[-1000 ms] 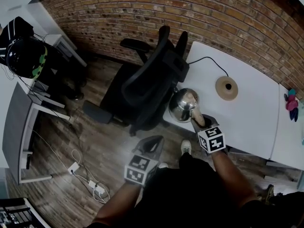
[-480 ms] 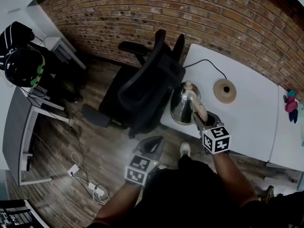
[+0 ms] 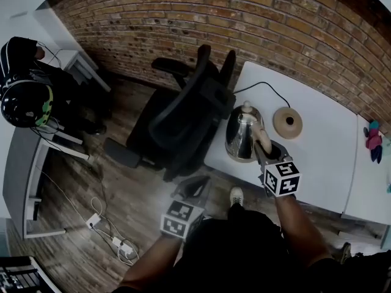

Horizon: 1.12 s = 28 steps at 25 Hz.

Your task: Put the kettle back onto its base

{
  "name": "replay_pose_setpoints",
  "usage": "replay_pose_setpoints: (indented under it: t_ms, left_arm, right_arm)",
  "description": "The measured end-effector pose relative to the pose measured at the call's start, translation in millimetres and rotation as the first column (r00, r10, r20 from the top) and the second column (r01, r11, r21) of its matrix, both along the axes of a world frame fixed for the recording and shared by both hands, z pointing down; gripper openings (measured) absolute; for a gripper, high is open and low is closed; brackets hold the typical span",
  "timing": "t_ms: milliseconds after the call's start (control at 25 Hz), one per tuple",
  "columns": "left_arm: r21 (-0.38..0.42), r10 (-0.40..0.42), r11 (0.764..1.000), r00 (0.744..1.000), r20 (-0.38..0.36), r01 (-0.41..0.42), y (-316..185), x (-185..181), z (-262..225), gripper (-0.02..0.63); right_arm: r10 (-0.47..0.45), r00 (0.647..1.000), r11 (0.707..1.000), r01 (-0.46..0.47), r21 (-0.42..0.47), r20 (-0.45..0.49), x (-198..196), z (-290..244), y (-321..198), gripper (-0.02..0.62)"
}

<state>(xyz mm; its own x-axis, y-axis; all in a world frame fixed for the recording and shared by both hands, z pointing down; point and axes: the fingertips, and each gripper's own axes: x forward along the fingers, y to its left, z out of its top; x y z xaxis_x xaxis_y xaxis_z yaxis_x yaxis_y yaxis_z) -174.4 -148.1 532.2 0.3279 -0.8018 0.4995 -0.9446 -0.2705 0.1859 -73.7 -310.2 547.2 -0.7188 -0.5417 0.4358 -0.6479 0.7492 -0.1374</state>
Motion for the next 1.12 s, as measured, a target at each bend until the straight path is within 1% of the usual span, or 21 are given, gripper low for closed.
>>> replay_pose_setpoints:
  t_ms: [240, 640, 1120]
  left_arm:
    - [0.007, 0.007, 1.0, 1.0, 0.002, -0.007, -13, 7, -4, 0.0]
    - [0.015, 0.025, 1.0, 1.0, 0.017, -0.025, -35, 23, -11, 0.0]
    - [0.02, 0.027, 0.999, 0.999, 0.029, -0.027, -64, 39, -15, 0.001]
  right_arm:
    - [0.004, 1.0, 1.0, -0.005, 0.03, 0.015, 5, -14, -15, 0.098]
    - [0.005, 0.998, 0.998, -0.008, 0.055, 0.055, 17, -33, -36, 0.097]
    - [0.028, 0.996, 0.996, -0.035, 0.085, 0.079, 37, -50, -80, 0.097]
